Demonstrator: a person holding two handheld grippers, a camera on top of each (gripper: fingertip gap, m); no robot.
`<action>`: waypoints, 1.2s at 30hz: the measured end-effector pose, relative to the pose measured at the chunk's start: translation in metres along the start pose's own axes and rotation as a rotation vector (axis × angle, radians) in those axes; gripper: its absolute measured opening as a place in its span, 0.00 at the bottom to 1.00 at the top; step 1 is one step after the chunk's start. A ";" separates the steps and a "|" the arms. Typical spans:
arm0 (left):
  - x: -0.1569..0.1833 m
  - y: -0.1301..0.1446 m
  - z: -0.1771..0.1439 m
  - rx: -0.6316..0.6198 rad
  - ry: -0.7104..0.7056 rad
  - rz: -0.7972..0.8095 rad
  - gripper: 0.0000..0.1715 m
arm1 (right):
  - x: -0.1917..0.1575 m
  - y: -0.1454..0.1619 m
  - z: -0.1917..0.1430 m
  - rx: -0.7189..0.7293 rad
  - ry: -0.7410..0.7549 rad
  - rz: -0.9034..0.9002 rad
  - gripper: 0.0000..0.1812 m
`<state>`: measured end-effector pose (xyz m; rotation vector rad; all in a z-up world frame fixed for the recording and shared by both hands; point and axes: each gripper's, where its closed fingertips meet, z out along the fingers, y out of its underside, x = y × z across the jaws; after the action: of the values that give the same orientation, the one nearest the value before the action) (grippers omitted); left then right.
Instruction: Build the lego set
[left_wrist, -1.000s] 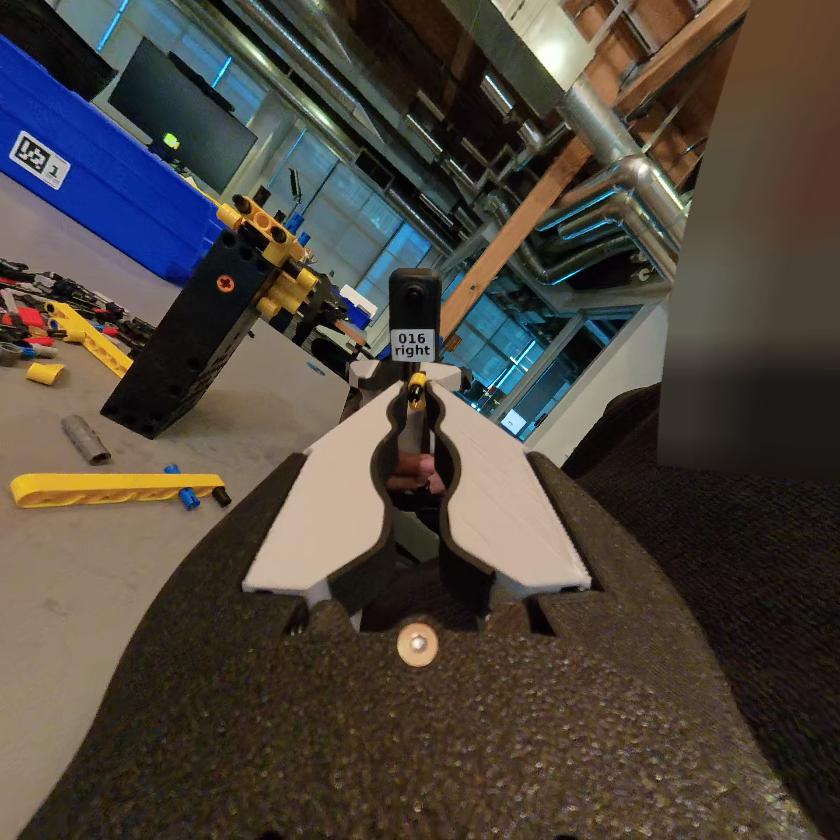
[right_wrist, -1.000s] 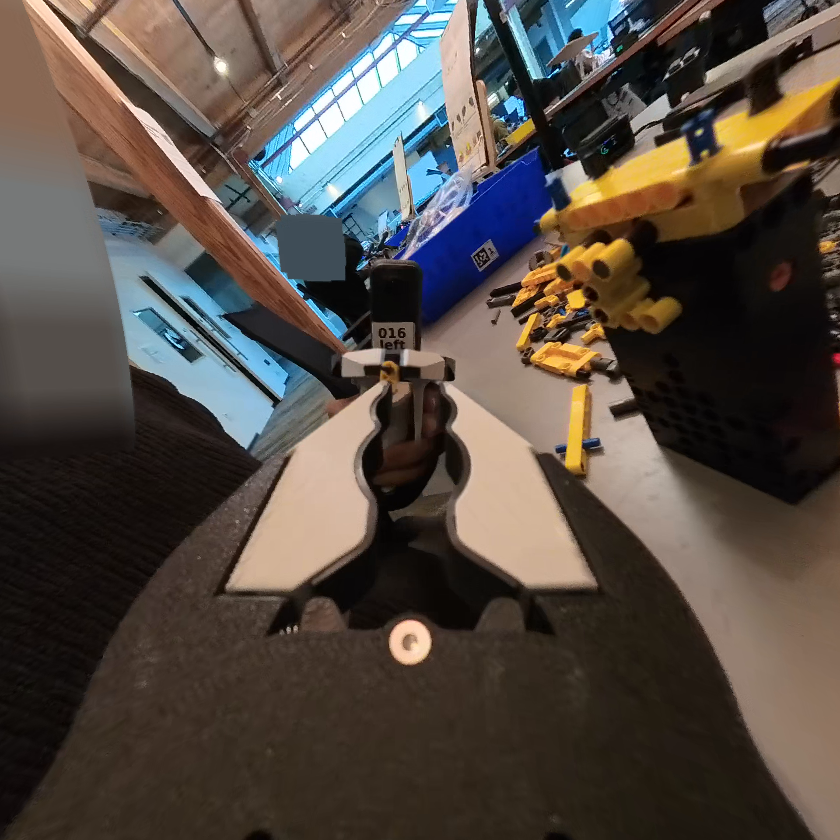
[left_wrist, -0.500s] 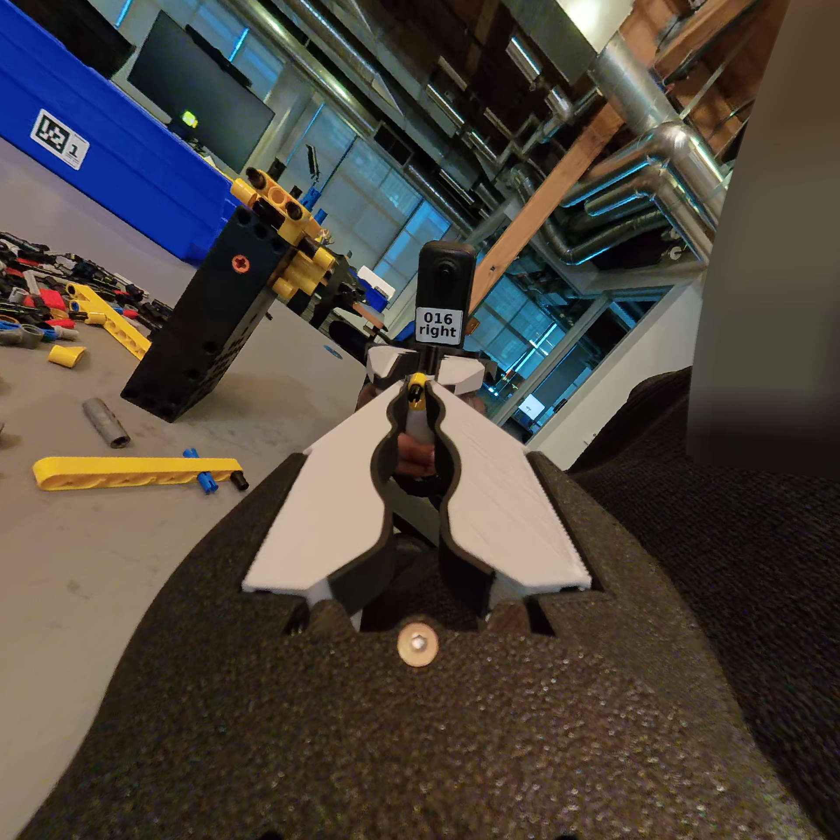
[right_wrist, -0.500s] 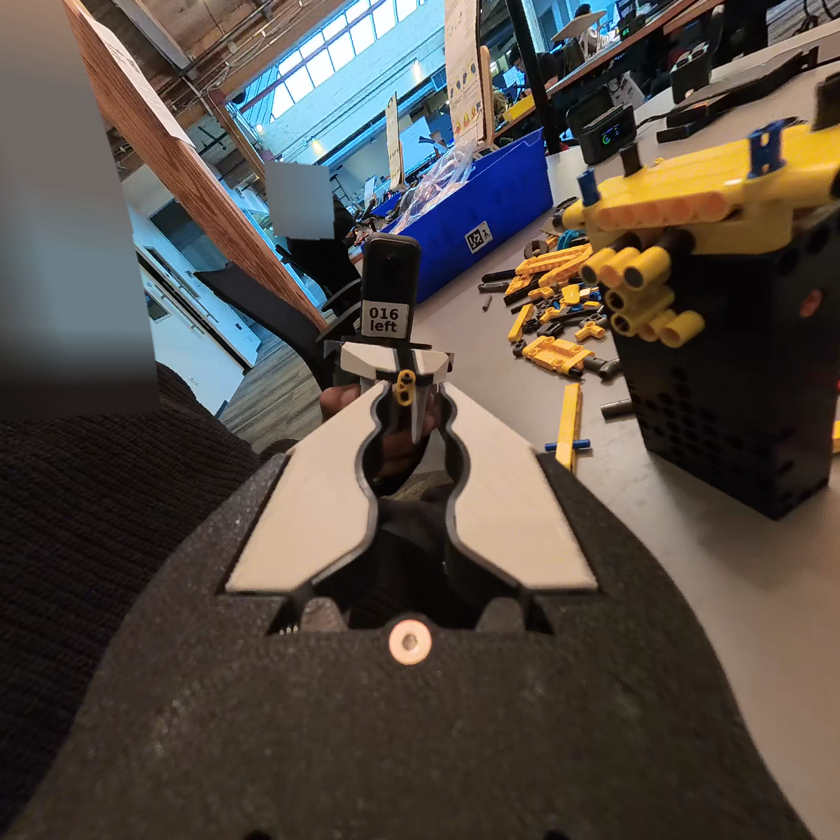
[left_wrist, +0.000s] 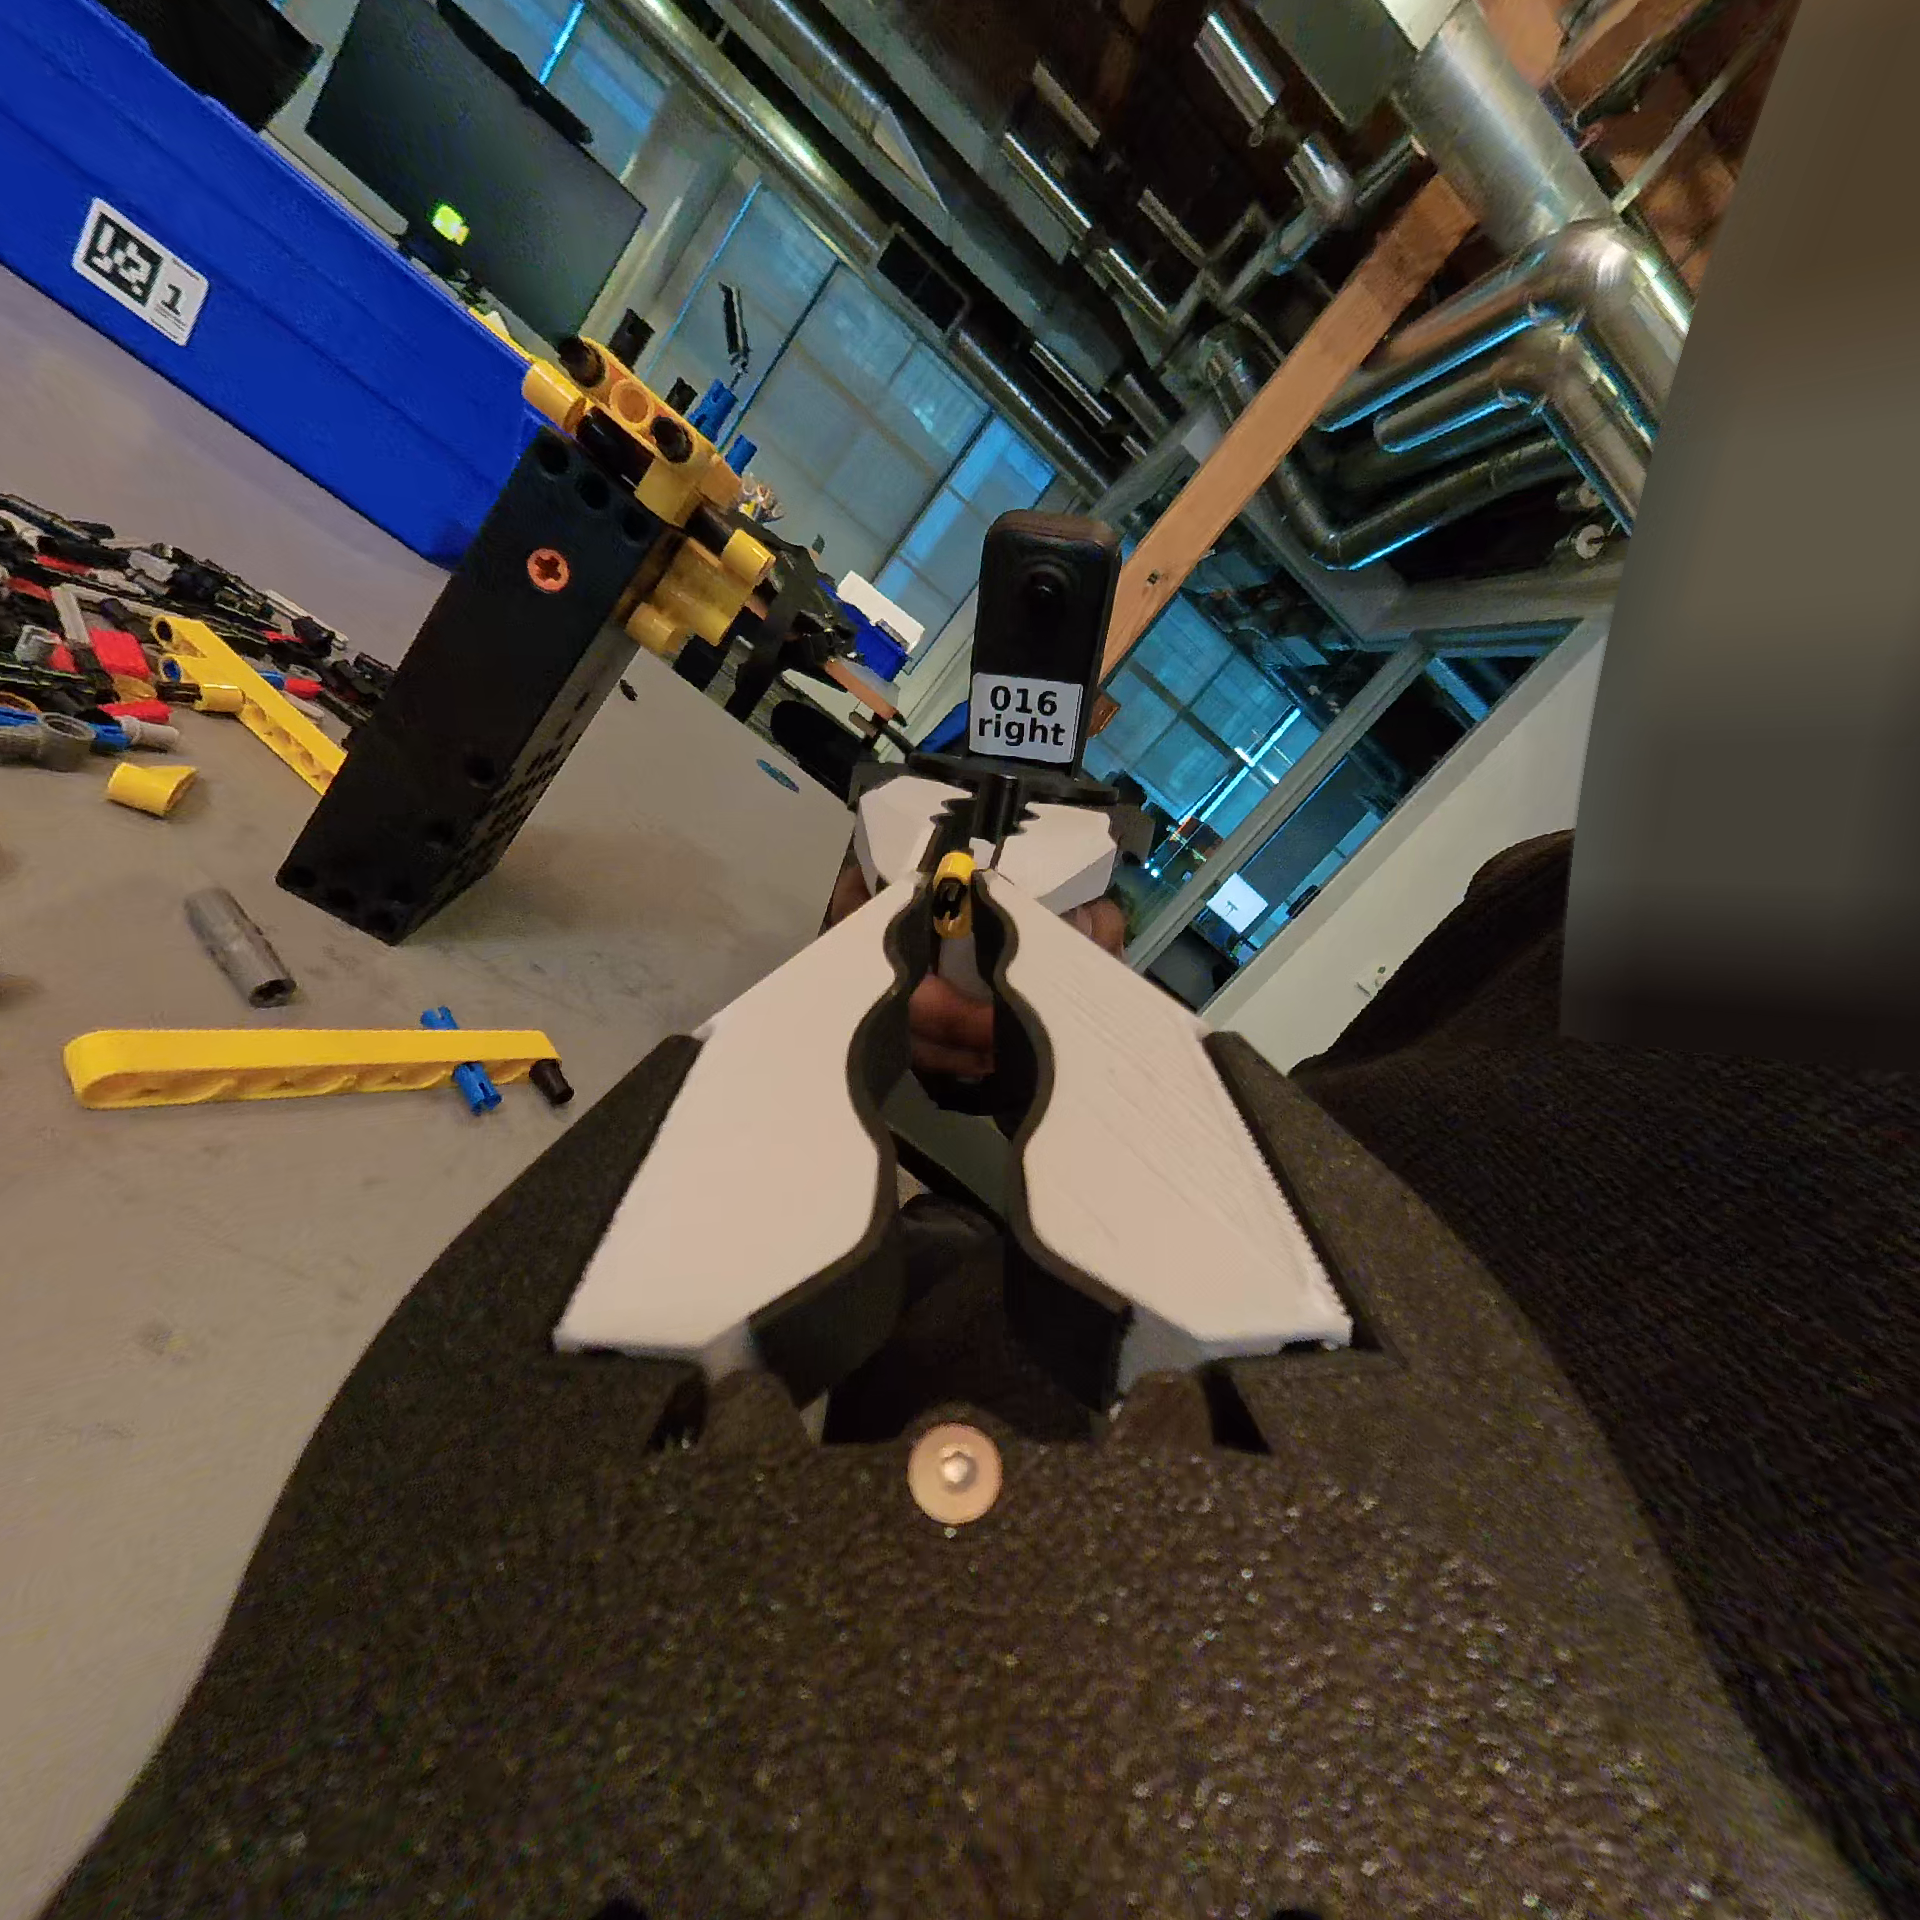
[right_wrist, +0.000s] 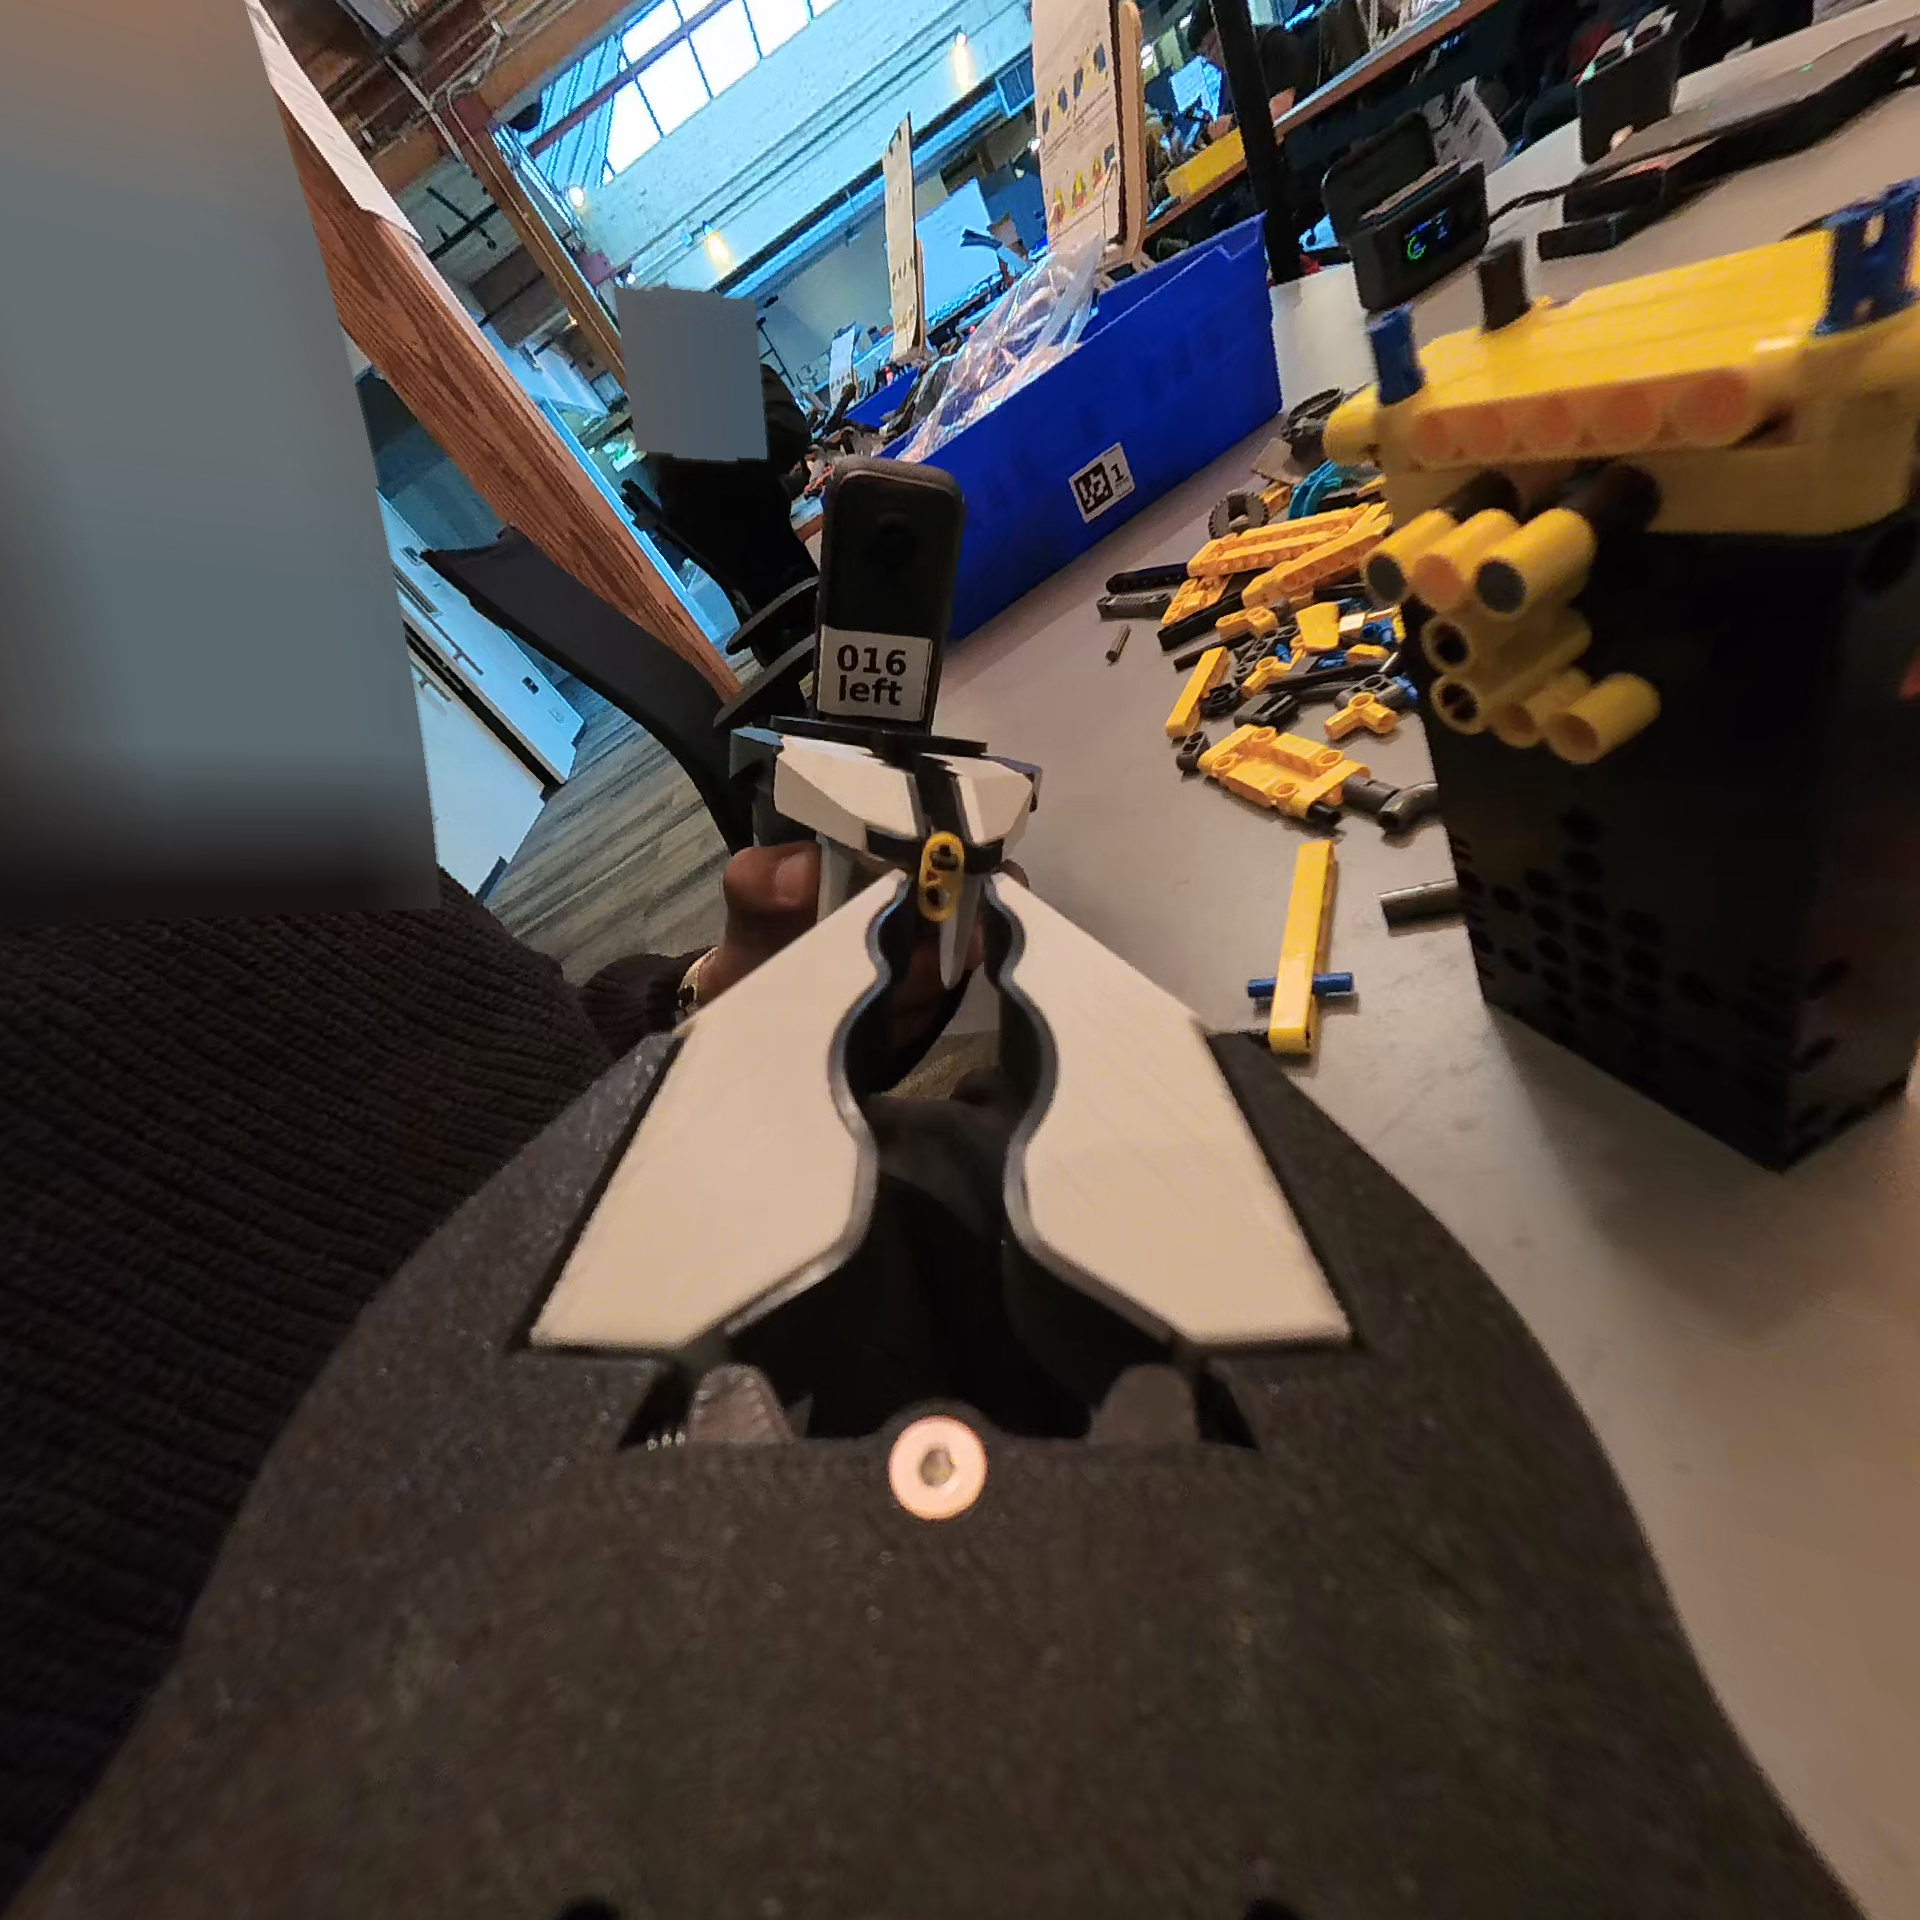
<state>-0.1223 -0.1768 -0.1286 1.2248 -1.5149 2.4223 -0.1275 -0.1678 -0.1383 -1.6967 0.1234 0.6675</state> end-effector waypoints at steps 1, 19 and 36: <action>0.000 0.000 0.000 -0.003 -0.003 0.003 0.04 | 0.000 0.000 0.000 0.000 0.000 0.002 0.07; -0.057 0.004 -0.018 -0.189 -0.577 0.285 0.13 | 0.030 0.001 -0.016 -0.005 0.138 0.075 0.04; -0.085 0.029 -0.024 -0.480 -0.840 0.470 0.02 | 0.057 0.011 -0.025 0.006 0.222 0.272 0.04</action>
<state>-0.0898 -0.1425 -0.2092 2.0491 -2.6377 1.5397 -0.0767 -0.1781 -0.1736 -1.7608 0.5197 0.6744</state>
